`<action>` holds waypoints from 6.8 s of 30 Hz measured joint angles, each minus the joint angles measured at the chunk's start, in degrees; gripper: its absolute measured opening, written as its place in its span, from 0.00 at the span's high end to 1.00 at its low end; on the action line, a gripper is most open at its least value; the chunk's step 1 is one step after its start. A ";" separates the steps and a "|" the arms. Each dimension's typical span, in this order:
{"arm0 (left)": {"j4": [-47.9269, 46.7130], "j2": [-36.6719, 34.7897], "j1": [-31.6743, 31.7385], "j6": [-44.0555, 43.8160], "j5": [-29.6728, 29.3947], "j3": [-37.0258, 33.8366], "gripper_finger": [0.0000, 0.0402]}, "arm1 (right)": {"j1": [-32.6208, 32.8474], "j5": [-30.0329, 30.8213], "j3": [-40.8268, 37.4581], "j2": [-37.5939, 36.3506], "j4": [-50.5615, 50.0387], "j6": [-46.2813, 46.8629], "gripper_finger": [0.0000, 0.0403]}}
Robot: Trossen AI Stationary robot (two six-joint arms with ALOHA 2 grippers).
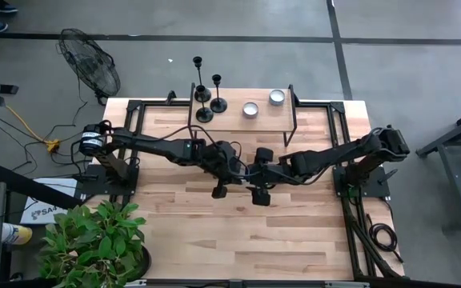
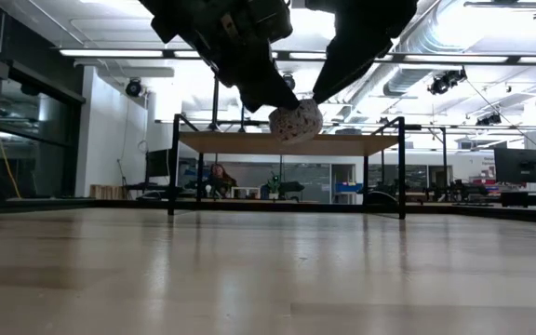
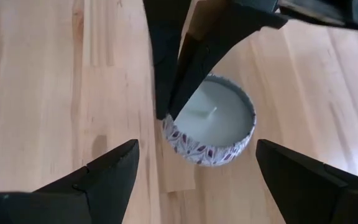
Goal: Pick & Place candle stick holders
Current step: Put the white scented candle on the shelf
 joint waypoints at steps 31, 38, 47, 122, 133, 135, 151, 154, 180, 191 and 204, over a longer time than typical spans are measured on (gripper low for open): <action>3.82 -0.11 -0.02 -0.06 -0.12 -0.22 1.00 | -3.74 -2.43 -0.04 2.86 4.46 -0.90 0.06; 4.37 0.00 -0.02 -0.19 -0.18 -0.21 1.00 | -3.99 -2.97 0.01 2.86 3.40 -0.94 0.07; 4.36 0.02 0.02 -0.23 -0.40 -0.20 1.00 | -5.70 -5.89 0.02 2.84 2.81 -1.50 0.07; 11.46 -0.04 0.02 -0.30 -2.84 1.07 1.00 | -6.97 -10.82 -0.24 4.48 -0.68 -13.28 0.05; 7.68 -0.20 0.00 0.27 -4.74 1.62 1.00 | -7.78 -10.11 -0.15 3.22 1.28 -8.89 0.05; 6.60 -0.20 0.00 0.27 -5.65 1.62 1.00 | -8.00 -10.12 -0.15 2.39 0.44 -8.51 0.06; 7.16 -0.15 -0.02 0.17 -5.93 1.49 1.00 | -8.52 -9.81 -0.03 1.27 0.91 -8.42 0.06; 7.03 -0.15 -0.02 0.05 -5.93 1.49 1.00 | -8.52 -9.69 -0.07 1.27 0.86 -8.42 0.06; 4.88 -0.11 -0.02 -0.12 -4.64 1.38 1.00 | -8.50 -7.54 -0.07 0.46 1.45 -8.90 0.11; 4.28 -0.11 -0.02 -1.28 -4.58 1.38 1.00 | -8.50 -7.10 -0.07 0.39 1.69 -8.90 0.11; 4.20 -0.15 0.00 -1.50 -4.25 1.33 1.00 | -8.45 -4.79 -0.07 0.32 2.52 -13.35 0.11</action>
